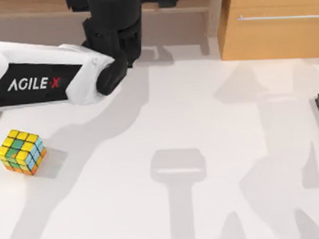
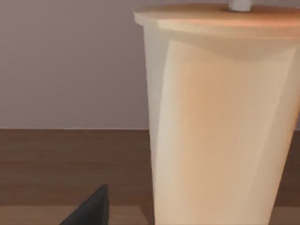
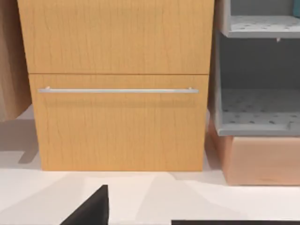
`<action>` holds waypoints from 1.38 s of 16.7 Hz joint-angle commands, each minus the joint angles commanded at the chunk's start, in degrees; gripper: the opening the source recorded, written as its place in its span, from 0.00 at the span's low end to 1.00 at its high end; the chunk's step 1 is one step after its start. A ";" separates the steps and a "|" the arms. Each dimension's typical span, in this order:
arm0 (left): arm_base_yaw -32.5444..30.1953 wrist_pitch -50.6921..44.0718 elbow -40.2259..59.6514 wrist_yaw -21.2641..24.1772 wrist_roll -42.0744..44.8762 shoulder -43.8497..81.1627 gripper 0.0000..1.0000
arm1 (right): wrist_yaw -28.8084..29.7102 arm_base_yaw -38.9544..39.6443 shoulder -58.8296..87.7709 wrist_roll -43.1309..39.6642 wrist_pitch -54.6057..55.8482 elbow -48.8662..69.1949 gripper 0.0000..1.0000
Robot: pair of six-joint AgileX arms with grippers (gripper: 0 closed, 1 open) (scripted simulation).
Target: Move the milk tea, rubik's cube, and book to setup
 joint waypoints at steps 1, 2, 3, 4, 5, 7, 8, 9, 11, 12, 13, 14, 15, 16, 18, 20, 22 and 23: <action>0.22 -0.42 1.37 0.28 -0.01 0.91 1.00 | 0.00 0.00 0.00 0.00 0.00 0.00 1.00; 0.53 -1.04 3.27 0.65 -0.01 2.14 1.00 | 0.00 0.00 0.00 0.00 0.00 0.00 1.00; 0.93 -1.81 5.53 1.08 -0.02 3.62 1.00 | 0.00 0.00 0.00 0.00 0.00 0.00 1.00; 1.40 -2.70 8.05 1.57 -0.04 5.23 1.00 | 0.00 0.00 0.00 0.00 0.00 0.00 1.00; 1.92 -3.65 10.68 2.09 -0.06 6.87 1.00 | 0.00 0.00 0.00 0.00 0.00 0.00 1.00; 2.96 -5.56 15.81 3.18 -0.10 10.00 1.00 | 0.00 0.00 0.00 0.00 0.00 0.00 1.00; 3.43 -6.44 18.00 3.67 -0.11 11.33 1.00 | 0.00 0.00 0.00 0.00 0.00 0.00 1.00; 3.83 -7.15 19.73 4.08 -0.13 12.38 1.00 | 0.00 0.00 0.00 0.00 0.00 0.00 1.00; 4.25 -7.88 21.39 4.52 -0.16 13.44 1.00 | 0.00 0.00 0.00 0.00 0.00 0.00 1.00; 4.26 -7.90 21.43 4.53 -0.16 13.47 1.00 | 0.00 0.00 0.00 0.00 0.00 0.00 1.00; 4.26 -7.90 21.43 4.53 -0.16 13.47 1.00 | 0.00 0.00 0.00 0.00 0.00 0.00 1.00; 4.26 -7.90 21.43 4.53 -0.16 13.47 1.00 | 0.00 0.00 0.00 0.00 0.00 0.00 1.00; 4.26 -7.90 21.43 4.53 -0.16 13.47 1.00 | 0.00 0.00 0.00 0.00 0.00 0.00 1.00; 4.26 -7.90 21.43 4.53 -0.16 13.47 0.92 | 0.00 0.00 0.00 0.00 0.00 0.00 1.00; 4.26 -7.90 21.43 4.53 -0.16 13.47 0.77 | 0.00 0.00 0.00 0.00 0.00 0.00 1.00; 4.26 -7.90 21.43 4.53 -0.16 13.47 0.62 | 0.00 0.00 0.00 0.00 0.00 0.00 1.00; 4.26 -7.90 21.43 4.53 -0.16 13.47 0.47 | 0.00 0.00 0.00 0.00 0.00 0.00 1.00; 4.26 -7.90 21.43 4.53 -0.16 13.47 0.40 | 0.00 0.00 0.00 0.00 0.00 0.00 1.00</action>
